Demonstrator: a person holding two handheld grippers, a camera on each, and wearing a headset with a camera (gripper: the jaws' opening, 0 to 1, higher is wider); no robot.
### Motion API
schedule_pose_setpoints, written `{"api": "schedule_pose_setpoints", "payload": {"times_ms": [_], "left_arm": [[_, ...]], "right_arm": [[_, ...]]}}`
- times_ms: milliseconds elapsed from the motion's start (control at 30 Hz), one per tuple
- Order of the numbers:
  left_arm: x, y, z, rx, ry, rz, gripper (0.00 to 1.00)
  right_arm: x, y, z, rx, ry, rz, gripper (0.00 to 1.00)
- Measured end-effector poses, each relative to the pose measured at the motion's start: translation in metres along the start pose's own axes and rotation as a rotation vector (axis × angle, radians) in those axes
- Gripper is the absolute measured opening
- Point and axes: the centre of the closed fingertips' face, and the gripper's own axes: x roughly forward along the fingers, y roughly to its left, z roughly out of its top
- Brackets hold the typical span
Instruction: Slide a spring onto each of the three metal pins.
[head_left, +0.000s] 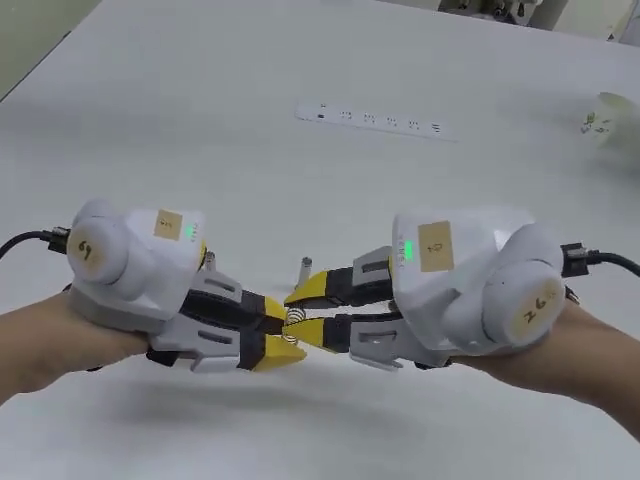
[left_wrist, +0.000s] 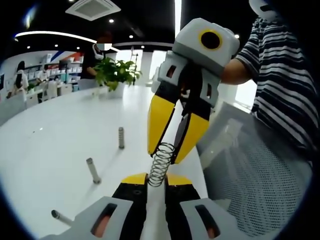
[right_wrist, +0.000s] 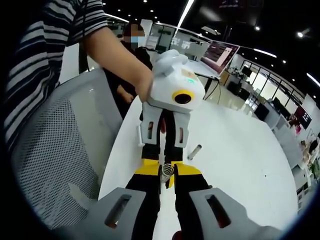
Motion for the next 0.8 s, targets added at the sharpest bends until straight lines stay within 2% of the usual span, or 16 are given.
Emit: {"api": "schedule_pose_setpoints", "payload": {"times_ms": [267,800], "left_arm": [[-0.0053,0.0031,0.0000,-0.009,-0.012,0.026,0.06],[-0.0101,0.0082,-0.0010,-0.037,-0.017,0.062,0.19]], "right_arm": [[0.0026,-0.0008,0.0013,-0.016,0.007,-0.006,0.07],[0.0030,0.0000,-0.0068,-0.027,0.038,0.002,0.07]]}}
